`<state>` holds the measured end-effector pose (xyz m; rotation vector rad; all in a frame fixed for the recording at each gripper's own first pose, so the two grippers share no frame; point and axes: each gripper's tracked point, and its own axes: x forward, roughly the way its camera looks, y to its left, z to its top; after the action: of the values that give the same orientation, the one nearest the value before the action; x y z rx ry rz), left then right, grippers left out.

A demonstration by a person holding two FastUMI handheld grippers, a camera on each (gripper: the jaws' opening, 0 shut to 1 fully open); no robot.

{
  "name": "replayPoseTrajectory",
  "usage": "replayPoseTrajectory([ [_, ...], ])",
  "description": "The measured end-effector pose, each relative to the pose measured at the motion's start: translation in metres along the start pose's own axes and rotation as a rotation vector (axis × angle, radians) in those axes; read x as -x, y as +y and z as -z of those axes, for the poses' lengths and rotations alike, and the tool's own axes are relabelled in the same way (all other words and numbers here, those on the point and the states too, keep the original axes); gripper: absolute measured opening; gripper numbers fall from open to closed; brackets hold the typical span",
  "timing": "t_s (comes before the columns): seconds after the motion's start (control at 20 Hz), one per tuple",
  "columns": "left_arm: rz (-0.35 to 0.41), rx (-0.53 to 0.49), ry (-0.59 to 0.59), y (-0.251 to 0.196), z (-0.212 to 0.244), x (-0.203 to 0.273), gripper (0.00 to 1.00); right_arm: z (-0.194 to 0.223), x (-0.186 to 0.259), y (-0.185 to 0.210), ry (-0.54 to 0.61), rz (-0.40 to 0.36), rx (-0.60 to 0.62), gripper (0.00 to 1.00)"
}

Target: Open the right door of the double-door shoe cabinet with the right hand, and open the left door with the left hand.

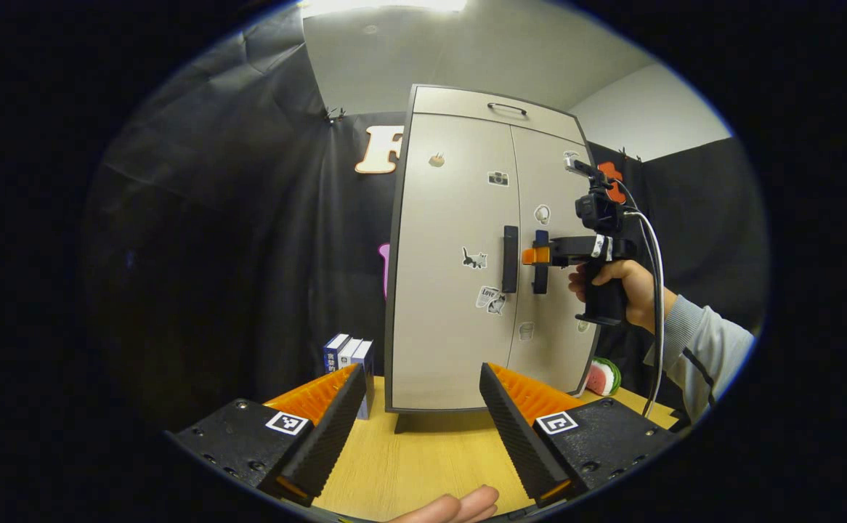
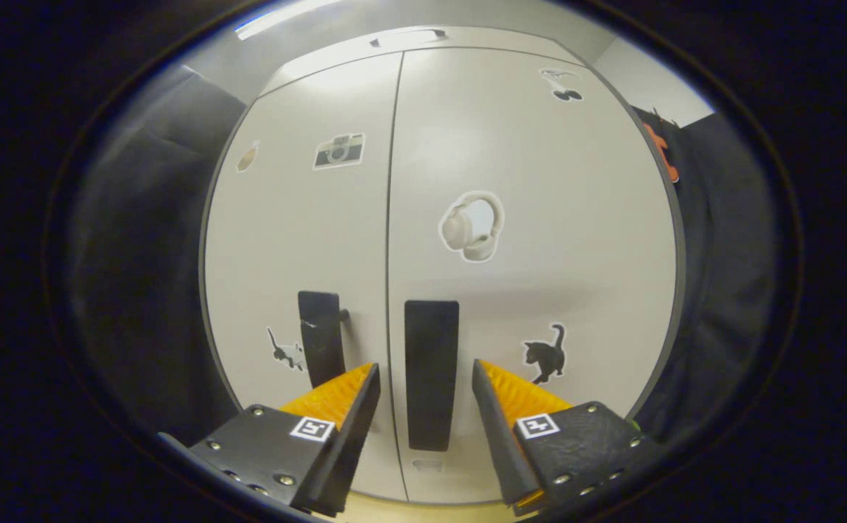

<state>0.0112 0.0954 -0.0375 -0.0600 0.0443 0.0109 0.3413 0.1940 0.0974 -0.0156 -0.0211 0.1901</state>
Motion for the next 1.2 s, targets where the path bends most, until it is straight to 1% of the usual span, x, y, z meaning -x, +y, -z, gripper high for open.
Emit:
replayPoseTrajectory([
  [0.05, -0.004, 0.001, 0.006, 0.003, 0.002, 0.001, 0.98, 0.003, -0.002, -0.004, 0.01, 0.036, -0.002, 0.69],
  [0.1, -0.007, 0.0, 0.007, 0.006, 0.003, 0.002, 0.98, -0.001, -0.003, -0.004, 0.0, 0.042, -0.024, 0.52],
  [0.2, -0.015, -0.002, 0.015, 0.01, 0.007, 0.002, 0.98, -0.001, -0.004, -0.004, 0.024, 0.047, -0.067, 0.41],
  [0.25, -0.016, -0.001, 0.017, 0.011, 0.007, 0.003, 0.98, 0.001, -0.004, -0.004, 0.039, 0.04, -0.069, 0.45],
  [0.3, -0.018, -0.001, 0.02, 0.012, 0.007, 0.003, 0.98, 0.001, -0.003, -0.003, 0.039, 0.043, -0.089, 0.45],
  [0.35, -0.021, 0.002, 0.024, 0.012, 0.008, 0.004, 0.98, 0.006, -0.005, -0.002, 0.037, 0.041, -0.09, 0.36],
  [0.45, -0.033, 0.008, 0.029, 0.014, 0.008, 0.007, 0.98, 0.003, -0.002, -0.004, 0.053, 0.052, -0.065, 0.24],
  [0.55, -0.043, 0.01, 0.029, 0.015, 0.007, 0.013, 0.98, 0.004, -0.003, -0.002, 0.071, 0.05, -0.083, 0.24],
  [0.75, -0.07, -0.019, 0.024, 0.016, 0.0, 0.026, 0.98, 0.003, 0.003, -0.002, 0.077, 0.036, -0.085, 0.24],
  [0.85, -0.075, -0.022, 0.012, 0.011, -0.007, 0.033, 0.96, 0.003, 0.01, -0.002, 0.082, 0.013, -0.087, 0.24],
  [0.9, -0.077, -0.014, 0.006, 0.008, -0.01, 0.038, 0.98, 0.001, 0.014, -0.003, 0.088, 0.0, -0.098, 0.24],
  [1.0, -0.064, 0.006, -0.006, -0.003, -0.016, 0.047, 0.98, 0.001, 0.021, -0.003, 0.095, -0.027, -0.092, 0.24],
  [1.15, -0.061, -0.02, -0.007, -0.014, -0.021, 0.053, 0.98, -0.001, 0.036, -0.008, 0.103, -0.061, -0.092, 0.24],
  [1.2, -0.059, -0.032, -0.005, -0.02, -0.021, 0.054, 0.96, -0.001, 0.039, -0.009, 0.106, -0.069, -0.101, 0.24],
])
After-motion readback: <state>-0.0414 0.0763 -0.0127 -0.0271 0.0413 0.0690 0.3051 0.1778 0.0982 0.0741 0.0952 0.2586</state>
